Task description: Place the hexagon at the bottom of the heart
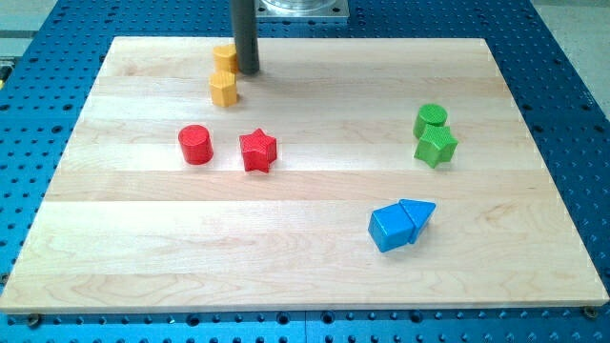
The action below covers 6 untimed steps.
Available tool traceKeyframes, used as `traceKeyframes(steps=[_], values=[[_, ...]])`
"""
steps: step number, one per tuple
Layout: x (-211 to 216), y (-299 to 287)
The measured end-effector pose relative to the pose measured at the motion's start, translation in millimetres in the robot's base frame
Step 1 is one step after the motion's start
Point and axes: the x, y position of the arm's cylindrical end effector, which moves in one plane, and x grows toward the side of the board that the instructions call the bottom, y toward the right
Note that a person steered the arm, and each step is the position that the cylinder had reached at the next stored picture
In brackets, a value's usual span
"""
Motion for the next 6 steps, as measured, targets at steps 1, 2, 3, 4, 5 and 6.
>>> traceKeyframes(steps=[1, 2, 3, 4, 5, 6], values=[[-2.6, -37.8], [-21.1, -47.0], [-30.4, -30.1], [-15.8, 57.6], [43.8, 89.2], [66.1, 25.8]])
